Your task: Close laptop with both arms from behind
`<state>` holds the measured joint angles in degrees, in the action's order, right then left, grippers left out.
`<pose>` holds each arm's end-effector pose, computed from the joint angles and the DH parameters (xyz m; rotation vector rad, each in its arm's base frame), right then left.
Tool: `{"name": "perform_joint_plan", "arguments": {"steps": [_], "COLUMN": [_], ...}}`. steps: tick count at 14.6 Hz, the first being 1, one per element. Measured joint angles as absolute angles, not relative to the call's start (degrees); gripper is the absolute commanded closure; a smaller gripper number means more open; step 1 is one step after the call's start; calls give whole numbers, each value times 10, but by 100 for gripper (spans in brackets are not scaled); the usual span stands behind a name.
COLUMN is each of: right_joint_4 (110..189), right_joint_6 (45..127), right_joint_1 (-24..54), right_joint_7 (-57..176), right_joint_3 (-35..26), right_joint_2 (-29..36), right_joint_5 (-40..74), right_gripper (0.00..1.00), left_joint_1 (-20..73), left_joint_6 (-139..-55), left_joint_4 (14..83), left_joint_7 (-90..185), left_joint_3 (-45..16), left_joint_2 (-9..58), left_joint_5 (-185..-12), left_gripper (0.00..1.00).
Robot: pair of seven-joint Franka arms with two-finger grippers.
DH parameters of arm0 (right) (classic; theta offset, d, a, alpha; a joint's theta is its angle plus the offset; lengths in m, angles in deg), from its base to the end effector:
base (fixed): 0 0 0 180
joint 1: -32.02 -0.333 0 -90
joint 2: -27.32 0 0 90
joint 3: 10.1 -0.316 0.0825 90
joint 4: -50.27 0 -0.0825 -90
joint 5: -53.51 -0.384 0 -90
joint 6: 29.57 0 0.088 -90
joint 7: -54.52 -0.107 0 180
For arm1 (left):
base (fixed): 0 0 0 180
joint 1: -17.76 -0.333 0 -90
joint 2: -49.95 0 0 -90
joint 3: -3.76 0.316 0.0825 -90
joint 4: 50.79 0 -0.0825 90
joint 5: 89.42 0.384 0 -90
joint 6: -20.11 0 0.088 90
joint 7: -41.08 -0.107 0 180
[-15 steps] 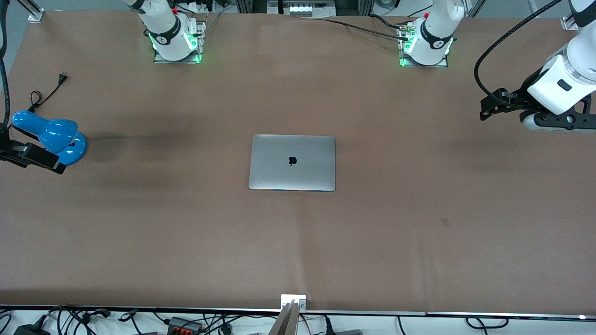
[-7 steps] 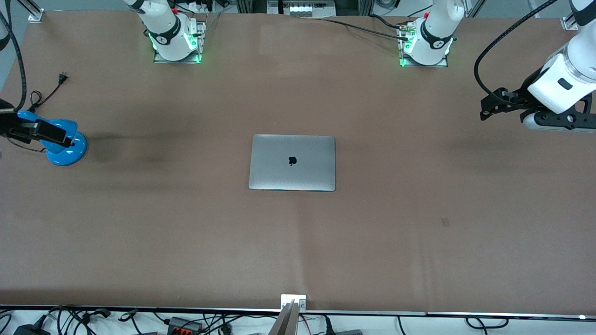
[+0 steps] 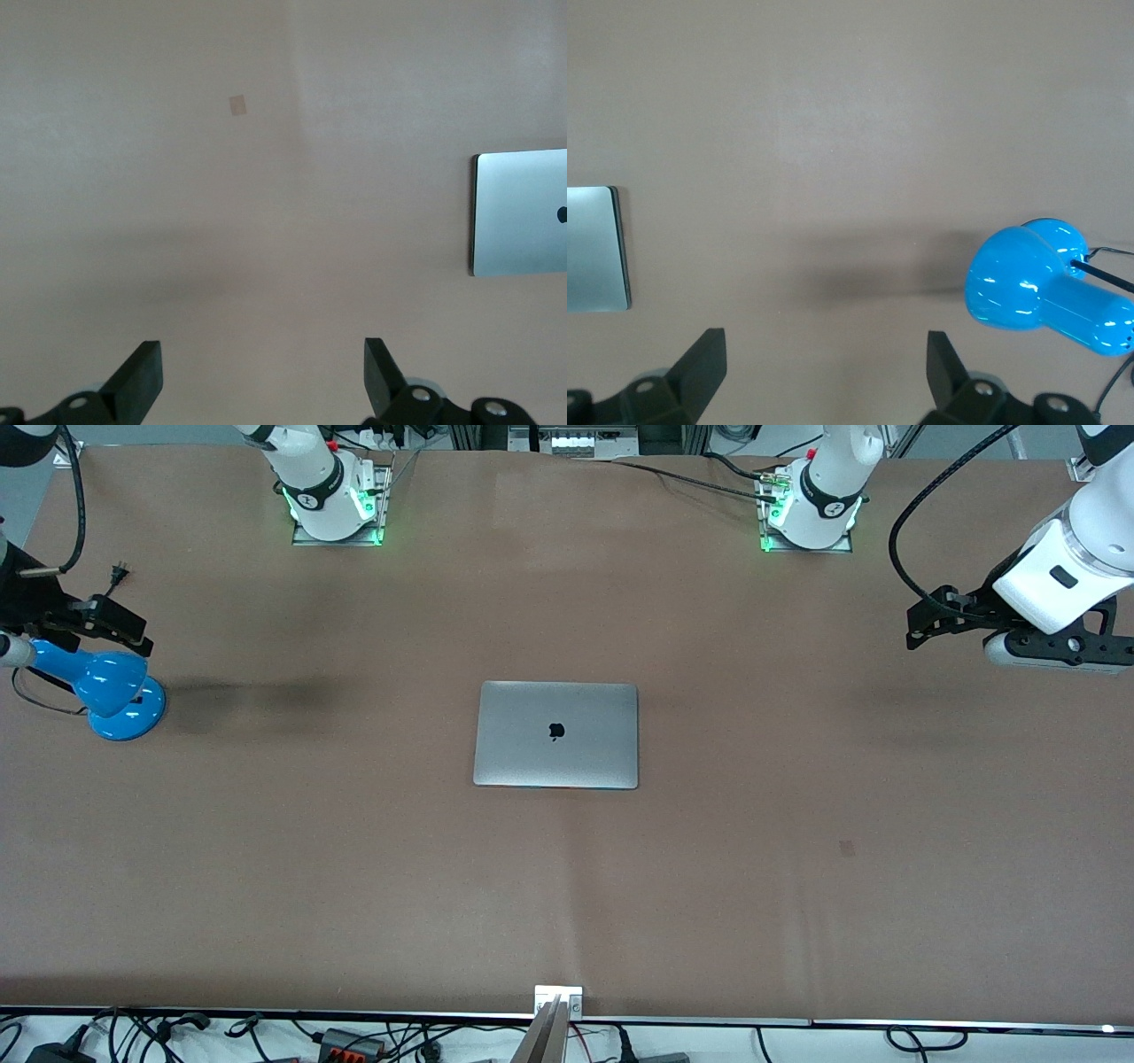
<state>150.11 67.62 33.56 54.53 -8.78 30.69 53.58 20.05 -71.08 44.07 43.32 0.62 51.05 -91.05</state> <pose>0.5433 -0.0276 0.5861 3.1404 -0.0778 0.0197 0.5454 -0.0551 0.5969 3.1153 -0.0848 -0.0726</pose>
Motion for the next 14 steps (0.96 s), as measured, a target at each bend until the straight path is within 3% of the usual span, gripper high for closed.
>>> {"name": "perform_joint_plan", "arguments": {"steps": [14], "right_joint_4": [1506], "right_joint_6": [689], "right_joint_1": [338], "right_joint_7": [546], "right_joint_3": [-89], "right_joint_2": [307], "right_joint_5": [537], "right_gripper": [0], "left_joint_1": [201], "left_joint_6": [-710], "left_joint_4": [437], "left_joint_7": [433], "left_joint_3": [6], "left_joint_2": [511], "left_joint_5": [-910], "left_gripper": [0]}}
